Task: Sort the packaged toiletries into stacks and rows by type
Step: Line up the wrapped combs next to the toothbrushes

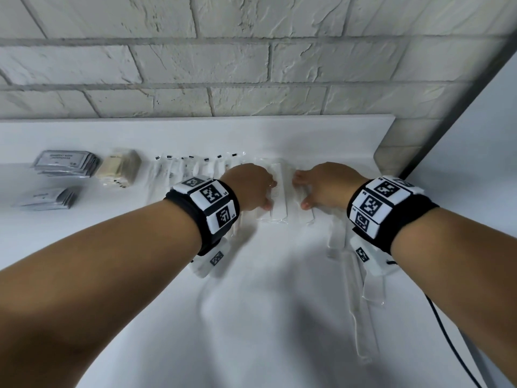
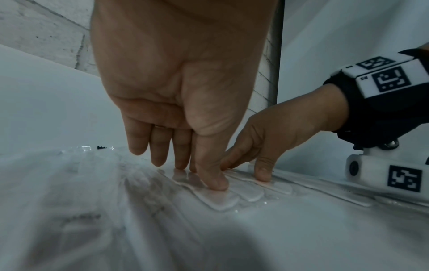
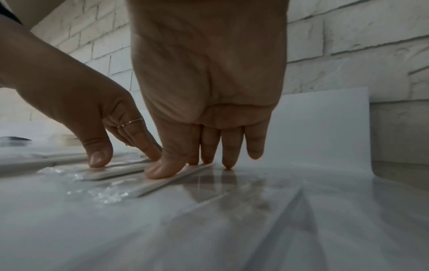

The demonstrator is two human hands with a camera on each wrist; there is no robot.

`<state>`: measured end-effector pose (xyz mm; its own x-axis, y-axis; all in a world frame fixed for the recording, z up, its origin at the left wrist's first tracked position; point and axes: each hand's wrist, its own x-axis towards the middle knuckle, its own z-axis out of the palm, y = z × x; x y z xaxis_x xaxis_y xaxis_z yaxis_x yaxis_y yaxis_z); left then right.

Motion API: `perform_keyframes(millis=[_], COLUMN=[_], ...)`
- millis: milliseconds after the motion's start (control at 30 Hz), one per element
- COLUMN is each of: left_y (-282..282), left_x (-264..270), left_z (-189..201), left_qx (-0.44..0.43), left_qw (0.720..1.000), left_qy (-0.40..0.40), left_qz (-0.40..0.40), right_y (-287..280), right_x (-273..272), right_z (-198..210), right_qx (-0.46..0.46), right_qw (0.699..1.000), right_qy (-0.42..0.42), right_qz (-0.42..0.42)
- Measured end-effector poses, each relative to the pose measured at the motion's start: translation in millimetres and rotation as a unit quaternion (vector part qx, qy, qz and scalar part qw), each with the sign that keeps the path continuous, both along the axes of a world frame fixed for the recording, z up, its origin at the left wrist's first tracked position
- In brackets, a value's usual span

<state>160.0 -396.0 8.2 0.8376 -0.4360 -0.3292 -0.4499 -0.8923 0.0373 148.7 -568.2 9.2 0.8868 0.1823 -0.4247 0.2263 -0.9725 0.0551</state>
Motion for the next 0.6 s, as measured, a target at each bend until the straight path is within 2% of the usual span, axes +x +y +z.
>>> perform_keyframes(millis=[333, 433, 533, 600], left_y=[-1, -1, -2, -2], left_x=[2, 2, 1, 0], left_z=[-2, -1, 0, 0], left_qx=[0.016, 0.023, 0.034, 0.04], left_qw=[1.0, 1.0, 0.999, 0.999], left_qy=[-0.005, -0.005, -0.012, -0.013], left_qz=[-0.006, -0.013, -0.021, -0.022], right_y=[2, 1, -16, -32], right_x=[8, 4, 0, -4], right_z=[-9, -6, 8, 19], right_qx=[0.011, 0.049, 0.161, 0.157], right_qw=[1.0, 0.999, 0.982, 0.975], right_qy=[0.006, 0.002, -0.059, -0.094], right_qz=[-0.006, -0.011, -0.084, -0.123])
